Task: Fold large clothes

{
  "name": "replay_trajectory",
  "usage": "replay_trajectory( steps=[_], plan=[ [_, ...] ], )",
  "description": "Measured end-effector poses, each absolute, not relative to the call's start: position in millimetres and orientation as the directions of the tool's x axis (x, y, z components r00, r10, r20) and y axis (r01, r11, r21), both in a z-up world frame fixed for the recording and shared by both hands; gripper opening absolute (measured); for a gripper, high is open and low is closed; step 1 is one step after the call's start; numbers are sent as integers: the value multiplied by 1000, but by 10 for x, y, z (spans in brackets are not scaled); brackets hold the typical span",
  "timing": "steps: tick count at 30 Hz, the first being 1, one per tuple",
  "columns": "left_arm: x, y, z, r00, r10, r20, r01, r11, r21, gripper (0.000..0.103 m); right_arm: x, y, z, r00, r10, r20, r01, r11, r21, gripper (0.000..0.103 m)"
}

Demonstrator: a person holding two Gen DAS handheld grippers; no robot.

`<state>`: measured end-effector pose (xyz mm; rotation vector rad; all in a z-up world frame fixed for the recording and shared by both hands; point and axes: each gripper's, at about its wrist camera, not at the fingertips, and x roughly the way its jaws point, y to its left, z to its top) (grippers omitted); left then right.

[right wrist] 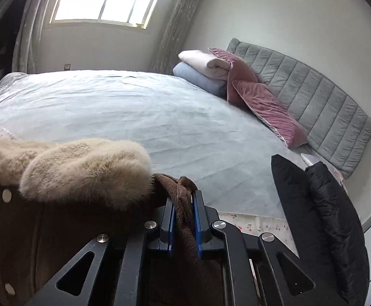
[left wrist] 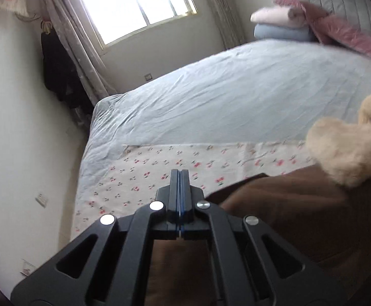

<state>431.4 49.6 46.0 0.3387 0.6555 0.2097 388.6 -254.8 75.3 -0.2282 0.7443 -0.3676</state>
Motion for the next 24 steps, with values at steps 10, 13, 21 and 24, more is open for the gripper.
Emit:
replay_trajectory(
  steps=[10,13,21,24],
  plan=[
    [3805,235,352,752,112,-650,159,926,343,85,3572,-3051,526,614,-290,-734,206,957,-206,57],
    [3491,-12,289,723,50,-689,259,905,338,85,3175,-3252,859,623,-248,-742,184,968,-170,62],
    [2499,-350,309,646,-118,-754,444,861,246,86,1971,-3830,1205,524,-269,-808,180,962,-203,70],
    [2205,-315,321,605,-171,-778,451,878,158,92,1584,-4036,1117,468,-269,-842,210,959,-190,70]
  ],
)
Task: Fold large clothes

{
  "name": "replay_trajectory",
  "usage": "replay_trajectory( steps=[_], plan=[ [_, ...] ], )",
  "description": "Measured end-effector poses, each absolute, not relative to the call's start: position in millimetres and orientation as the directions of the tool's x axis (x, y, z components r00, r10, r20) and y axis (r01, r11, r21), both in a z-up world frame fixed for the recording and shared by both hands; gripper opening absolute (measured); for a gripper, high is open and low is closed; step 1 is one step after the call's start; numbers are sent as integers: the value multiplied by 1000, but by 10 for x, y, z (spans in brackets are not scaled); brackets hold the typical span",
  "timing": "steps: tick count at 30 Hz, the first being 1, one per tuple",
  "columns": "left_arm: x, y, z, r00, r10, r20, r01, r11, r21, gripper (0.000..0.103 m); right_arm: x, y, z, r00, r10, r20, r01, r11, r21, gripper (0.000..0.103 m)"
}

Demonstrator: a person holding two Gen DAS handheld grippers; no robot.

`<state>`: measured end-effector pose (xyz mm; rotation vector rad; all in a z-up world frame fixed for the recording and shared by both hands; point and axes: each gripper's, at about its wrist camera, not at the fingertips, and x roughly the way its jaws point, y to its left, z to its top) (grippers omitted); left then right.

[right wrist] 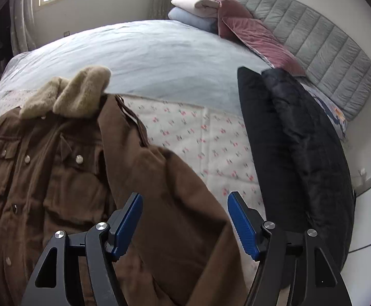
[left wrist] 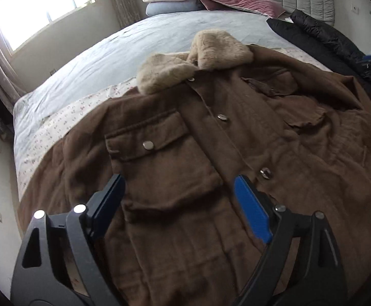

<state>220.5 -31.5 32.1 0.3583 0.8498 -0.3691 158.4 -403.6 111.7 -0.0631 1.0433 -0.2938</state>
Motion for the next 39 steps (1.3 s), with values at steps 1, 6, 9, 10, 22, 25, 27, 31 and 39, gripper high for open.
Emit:
replay_trajectory(
  steps=[1,6,9,10,22,25,27,31,39],
  plan=[
    [2095,-292,320,598,-184,-780,446,885,132,96,1462,-4113,1078,453,-259,-853,225,959,-171,70],
    [1749,-265,326,600,-205,-773,419,904,86,97,1169,-4317,747,355,-213,-910,311,945,-100,70],
    [1646,-270,312,581,-224,-783,421,906,53,97,1145,-4363,455,274,-266,-924,331,928,-169,69],
    [1619,-282,303,578,-223,-785,422,905,53,97,1144,-4377,402,258,-283,-924,339,922,-188,68],
    [1456,-325,282,598,-180,-781,419,901,114,97,1096,-4653,1528,324,-673,-665,467,725,-506,2],
    [1453,-319,256,582,-199,-789,416,906,79,97,1311,-4851,1793,285,-762,-581,495,636,-591,2],
    [1430,-322,238,573,-201,-795,420,905,74,97,1505,-4964,1832,252,-820,-513,494,565,-661,2],
    [1285,-291,246,579,-194,-792,439,893,103,97,1690,-5212,1814,186,-902,-389,521,426,-740,13],
    [1106,-220,293,598,-190,-779,455,880,134,97,1217,-5445,1972,270,-830,-487,569,546,-615,62]
  ],
)
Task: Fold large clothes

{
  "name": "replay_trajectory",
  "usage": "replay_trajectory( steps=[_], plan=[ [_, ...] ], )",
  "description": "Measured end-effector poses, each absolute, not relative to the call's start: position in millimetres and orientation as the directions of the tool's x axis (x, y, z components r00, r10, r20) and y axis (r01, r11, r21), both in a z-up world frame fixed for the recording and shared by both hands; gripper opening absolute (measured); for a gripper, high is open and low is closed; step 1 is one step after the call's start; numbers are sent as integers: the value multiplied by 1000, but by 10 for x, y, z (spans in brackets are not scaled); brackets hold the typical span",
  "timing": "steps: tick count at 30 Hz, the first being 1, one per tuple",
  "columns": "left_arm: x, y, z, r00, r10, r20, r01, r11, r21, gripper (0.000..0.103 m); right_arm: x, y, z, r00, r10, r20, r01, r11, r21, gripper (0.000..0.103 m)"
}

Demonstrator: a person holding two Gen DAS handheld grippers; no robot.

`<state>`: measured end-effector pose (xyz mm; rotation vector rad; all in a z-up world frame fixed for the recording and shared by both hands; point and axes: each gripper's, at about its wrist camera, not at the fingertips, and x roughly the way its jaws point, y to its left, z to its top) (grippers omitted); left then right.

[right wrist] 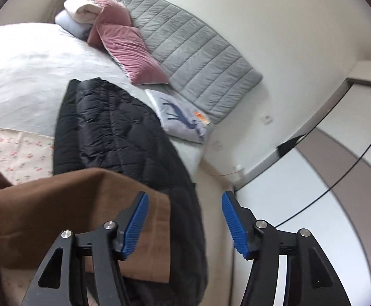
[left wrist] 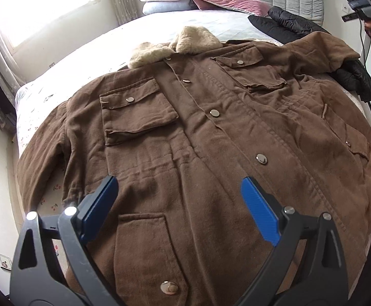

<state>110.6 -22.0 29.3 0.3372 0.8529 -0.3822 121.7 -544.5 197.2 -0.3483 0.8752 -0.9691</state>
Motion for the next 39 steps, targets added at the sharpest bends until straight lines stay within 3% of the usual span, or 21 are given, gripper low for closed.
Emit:
replay_trajectory(
  steps=[5,13,18,19,20,21,22,24,26,28,31,33,34,36,39],
  plan=[
    [971,-299,321,595,-229,-771,488,864,120,97,792,-5665,1867,324,-713,-622,565,673,-477,72],
    [942,-437,326,558,-262,-787,515,853,81,97,330,-6309,1558,433,-388,-814,691,722,24,78],
    [1155,-718,443,527,-299,-795,555,830,56,97,458,-6402,1117,406,-291,-866,704,704,93,78],
    [1236,-818,480,522,-315,-792,571,820,50,97,485,-6404,1064,414,-286,-864,703,704,104,66],
    [1326,-917,517,520,-330,-788,584,811,45,97,512,-6401,1038,438,-269,-858,692,710,131,29],
    [1432,-1030,551,518,-343,-784,595,803,42,97,536,-6374,1061,467,-249,-848,680,714,165,13],
    [1592,-1182,587,520,-353,-778,602,798,40,97,542,-6375,1108,493,-246,-835,670,720,183,10],
    [1866,-1434,626,525,-371,-766,600,799,25,95,519,-6310,1380,555,-278,-784,628,758,176,8],
    [2179,-1745,629,516,-407,-754,601,799,-20,85,415,-6215,1749,591,-367,-718,609,787,98,8],
    [2484,-2086,549,473,-449,-758,611,787,-86,69,225,-6161,2075,609,-451,-652,601,799,8,8],
    [2824,-2605,301,406,-498,-766,617,768,-172,48,88,-6284,2045,546,-480,-687,603,794,-75,8],
    [2967,-2891,95,361,-512,-780,613,760,-216,41,61,-6386,1762,447,-499,-743,605,780,-160,8],
    [3010,-3067,-64,338,-506,-793,609,760,-225,41,31,-6433,1563,339,-577,-743,630,726,-276,7],
    [3022,-3331,-359,340,-410,-846,605,785,-138,41,-53,-6522,1203,153,-711,-687,612,614,-499,7],
    [2843,-3595,-462,459,-306,-834,663,743,93,42,-287,-6682,1058,200,-612,-765,664,659,-354,9]
  ],
)
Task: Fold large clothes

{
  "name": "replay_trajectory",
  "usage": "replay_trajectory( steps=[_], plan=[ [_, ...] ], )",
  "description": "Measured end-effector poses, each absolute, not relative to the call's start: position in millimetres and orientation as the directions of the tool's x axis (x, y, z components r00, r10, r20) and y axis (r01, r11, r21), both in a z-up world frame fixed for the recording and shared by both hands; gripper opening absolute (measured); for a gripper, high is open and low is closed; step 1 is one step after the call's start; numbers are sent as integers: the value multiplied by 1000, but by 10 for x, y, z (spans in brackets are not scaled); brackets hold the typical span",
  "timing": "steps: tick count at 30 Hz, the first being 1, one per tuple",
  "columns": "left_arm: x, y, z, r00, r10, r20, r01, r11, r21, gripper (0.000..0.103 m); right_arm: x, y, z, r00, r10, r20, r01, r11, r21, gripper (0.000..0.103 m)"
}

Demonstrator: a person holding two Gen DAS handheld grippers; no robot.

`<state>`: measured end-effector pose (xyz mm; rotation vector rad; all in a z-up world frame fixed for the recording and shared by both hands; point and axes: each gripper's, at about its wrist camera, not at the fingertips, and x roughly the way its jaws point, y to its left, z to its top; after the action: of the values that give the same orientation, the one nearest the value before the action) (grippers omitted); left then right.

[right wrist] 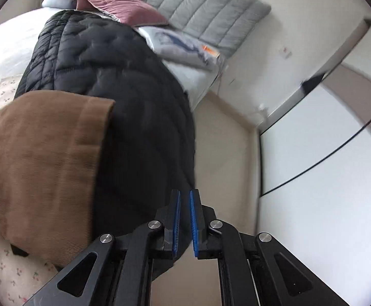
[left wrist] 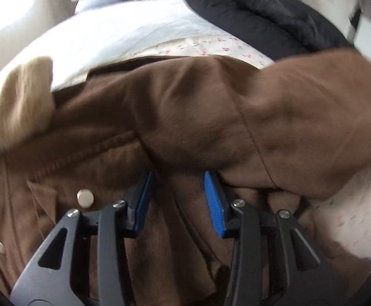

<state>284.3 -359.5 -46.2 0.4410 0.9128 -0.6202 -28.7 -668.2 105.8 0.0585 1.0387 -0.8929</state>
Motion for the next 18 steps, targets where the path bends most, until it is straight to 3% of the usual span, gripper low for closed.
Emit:
replay_trajectory(
  steps=[3,5,7,9,12,18],
  plan=[
    [2836,-3626,-306,403,-327,-855,739,667,94,42,-351,-6682,1204,308,-557,-771,685,693,-227,25],
    [2919,-3571,-99,393,-377,-838,767,637,73,46,-305,-6597,1360,399,-516,-758,659,736,-155,55],
    [3066,-3519,119,438,-409,-801,770,630,100,75,-195,-6474,1489,479,-478,-736,619,778,-102,69],
    [3257,-3493,283,485,-428,-763,763,632,131,83,-57,-6372,1506,529,-423,-736,571,819,-60,70],
    [3567,-3596,262,457,-407,-791,790,595,151,83,209,-6360,1400,538,-372,-756,528,848,-42,70],
    [3863,-4019,-228,491,-207,-846,816,450,364,83,540,-6557,1154,504,-356,-787,546,837,-30,70]
  ],
)
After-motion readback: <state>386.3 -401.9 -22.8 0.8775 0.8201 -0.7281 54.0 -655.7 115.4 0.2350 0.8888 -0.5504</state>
